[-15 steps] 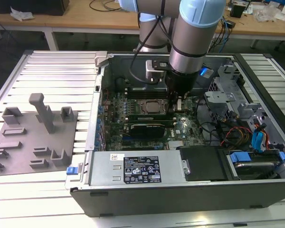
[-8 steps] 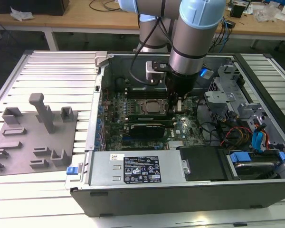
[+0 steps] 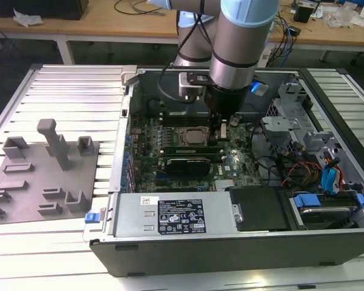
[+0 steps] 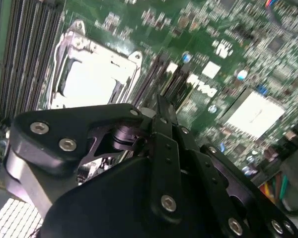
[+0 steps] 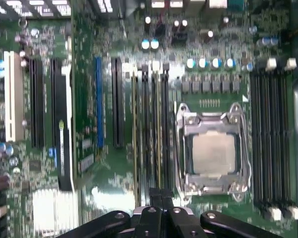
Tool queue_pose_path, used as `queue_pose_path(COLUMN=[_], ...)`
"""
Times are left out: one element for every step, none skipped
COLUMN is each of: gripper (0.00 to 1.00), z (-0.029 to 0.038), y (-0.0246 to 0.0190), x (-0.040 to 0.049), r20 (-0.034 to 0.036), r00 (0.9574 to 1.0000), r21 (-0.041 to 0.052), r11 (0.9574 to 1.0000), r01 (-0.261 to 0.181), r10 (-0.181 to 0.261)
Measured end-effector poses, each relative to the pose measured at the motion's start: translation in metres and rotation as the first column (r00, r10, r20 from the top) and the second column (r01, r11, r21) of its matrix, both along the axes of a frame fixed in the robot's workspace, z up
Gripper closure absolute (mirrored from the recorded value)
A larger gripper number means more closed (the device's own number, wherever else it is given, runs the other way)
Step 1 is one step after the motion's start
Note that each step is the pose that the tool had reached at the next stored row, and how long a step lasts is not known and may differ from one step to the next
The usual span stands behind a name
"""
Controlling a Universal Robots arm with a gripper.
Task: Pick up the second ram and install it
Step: 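Press down the second ram until it locks into place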
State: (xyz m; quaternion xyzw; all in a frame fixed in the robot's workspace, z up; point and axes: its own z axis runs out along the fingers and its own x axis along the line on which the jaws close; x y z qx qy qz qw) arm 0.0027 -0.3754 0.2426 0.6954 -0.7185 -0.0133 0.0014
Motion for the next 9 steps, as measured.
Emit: queue_pose_path(gripper=[0.89,0.89,0.89,0.89,0.89,0.89,0.89,0.89,0.89], z=[0.0000,0.0000,0.0000,0.0000,0.0000,0.0000,-0.0001,-0.0002,-0.0004], y=[0.0000,0.0001,0.0001,0.0000,0.0000,0.0000,0.0000,0.0000,0.0000], x=[-0.0055,-0.0089,-0.0172,-0.0243,-0.0305,-0.0351,-0.0392,-0.0457,-0.0496], r20=[0.0015,0.0024,0.0044,0.0060,0.0072,0.0081,0.0088,0.0099,0.0103], r00=[1.0000,1.0000,1.0000,1.0000,1.0000,1.0000,1.0000,1.0000,0.9999], r21=[0.0000,0.0001,0.0000,0.0000,0.0000,0.0000,0.0000,0.0000,0.0000], r11=[1.0000,1.0000,1.0000,1.0000,1.0000,1.0000,1.0000,1.0000,1.0000], r01=[0.000,0.000,0.000,0.000,0.000,0.000,0.000,0.000,0.000], r10=[0.000,0.000,0.000,0.000,0.000,0.000,0.000,0.000,0.000])
